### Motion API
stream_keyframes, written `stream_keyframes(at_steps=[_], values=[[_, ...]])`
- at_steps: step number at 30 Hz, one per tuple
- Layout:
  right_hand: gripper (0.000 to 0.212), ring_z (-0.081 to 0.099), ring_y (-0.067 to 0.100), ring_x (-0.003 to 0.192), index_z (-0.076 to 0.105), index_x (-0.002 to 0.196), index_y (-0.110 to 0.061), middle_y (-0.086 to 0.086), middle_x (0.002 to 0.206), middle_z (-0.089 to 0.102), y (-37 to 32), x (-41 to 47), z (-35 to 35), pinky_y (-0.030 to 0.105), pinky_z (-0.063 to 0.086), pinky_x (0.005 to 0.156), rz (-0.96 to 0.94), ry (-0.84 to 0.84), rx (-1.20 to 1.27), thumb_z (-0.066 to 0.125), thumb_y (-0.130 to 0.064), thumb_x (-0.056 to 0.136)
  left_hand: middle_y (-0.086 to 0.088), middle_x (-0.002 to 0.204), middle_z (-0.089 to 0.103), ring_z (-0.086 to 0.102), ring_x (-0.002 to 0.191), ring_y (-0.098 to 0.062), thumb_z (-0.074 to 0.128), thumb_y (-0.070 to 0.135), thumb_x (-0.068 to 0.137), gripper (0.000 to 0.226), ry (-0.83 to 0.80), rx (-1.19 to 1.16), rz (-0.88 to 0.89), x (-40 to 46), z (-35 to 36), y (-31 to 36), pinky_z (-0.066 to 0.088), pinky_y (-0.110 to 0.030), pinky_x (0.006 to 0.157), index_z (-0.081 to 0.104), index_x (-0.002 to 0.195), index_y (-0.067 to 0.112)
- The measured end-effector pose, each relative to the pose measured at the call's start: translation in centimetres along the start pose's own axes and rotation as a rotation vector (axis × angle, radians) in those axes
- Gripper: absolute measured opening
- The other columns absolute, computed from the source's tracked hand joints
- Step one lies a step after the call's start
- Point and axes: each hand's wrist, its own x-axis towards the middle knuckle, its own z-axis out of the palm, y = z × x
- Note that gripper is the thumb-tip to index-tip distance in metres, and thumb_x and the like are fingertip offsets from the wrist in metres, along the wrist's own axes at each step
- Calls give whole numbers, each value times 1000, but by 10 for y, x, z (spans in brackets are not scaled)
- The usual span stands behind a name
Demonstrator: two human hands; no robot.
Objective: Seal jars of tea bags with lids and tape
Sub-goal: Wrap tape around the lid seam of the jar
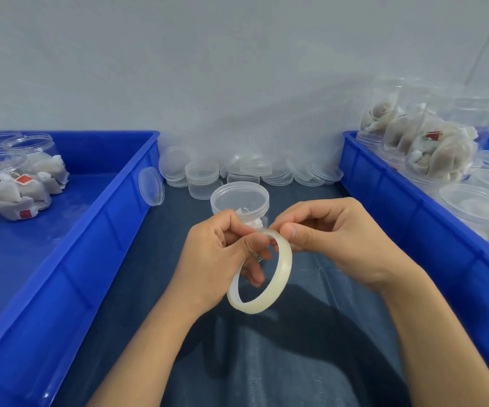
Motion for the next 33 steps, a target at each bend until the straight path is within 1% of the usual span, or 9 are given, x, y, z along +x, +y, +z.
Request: stream_keyframes(at_steps=[3,7,9,12,16,21,24,28,33], values=[[20,77,30,95,77,102,5,21,100,78,1,-1,-2,30,61,84,33,-38,7,74,-10,90,-15,75,78,69,48,-35,82,28,79,16,-29,18,11,1,-3,-1,55,-32,47,69,69,28],[15,77,28,97,80,99,-1,20,102,78,1,-1,-5,30,61,85,66,-95,44,76,-11,89,-16,76,78,69,47,-33,83,27,78,16,-55,41,14,1,-5,-3,55,-30,48,68,70,28],[13,77,27,98,81,98,-5,18,104,78,0,-2,-6,30,61,86,86,-121,39,77,-12,88,-16,76,78,68,46,-31,83,25,78,18,-79,39,-3,1,-7,-3,55,-31,48,66,74,20],[10,77,25,97,80,96,-2,15,105,79,-1,-3,-5,29,61,86,113,-144,34,76,-9,89,-16,76,78,61,43,-24,82,24,79,32,-117,44,-28,1,-10,-4,51,-31,45,60,84,2],[3,75,25,85,74,91,7,17,98,77,0,-1,0,28,61,78,124,-158,-5,72,5,92,-10,68,75,56,41,-20,80,13,85,27,-160,62,-75,1,-13,-4,49,-28,43,58,84,-3],[14,64,18,72,68,85,6,11,93,71,0,2,8,28,57,59,107,-175,-58,61,15,93,-4,60,72,52,38,-18,76,23,83,31,-201,38,-115,-2,-15,-1,44,-28,40,57,87,-2],[11,58,21,68,68,83,-3,9,93,69,1,3,12,27,53,58,121,-187,-89,61,1,91,-3,59,71,51,37,-17,75,23,83,35,-206,38,-137,-3,-15,0,43,-27,38,56,90,-5],[12,54,24,63,64,84,-7,22,94,62,2,4,14,31,48,66,136,-202,-188,60,-16,92,-4,58,71,51,36,-17,75,21,83,35,-187,37,-148,-3,-16,1,43,-26,37,57,90,-7],[15,52,22,63,61,85,-12,31,92,59,1,3,17,45,43,71,136,-210,-293,57,-24,94,-4,56,70,51,35,-17,75,21,83,34,-174,40,-152,-3,-17,2,43,-25,37,59,90,-8]])
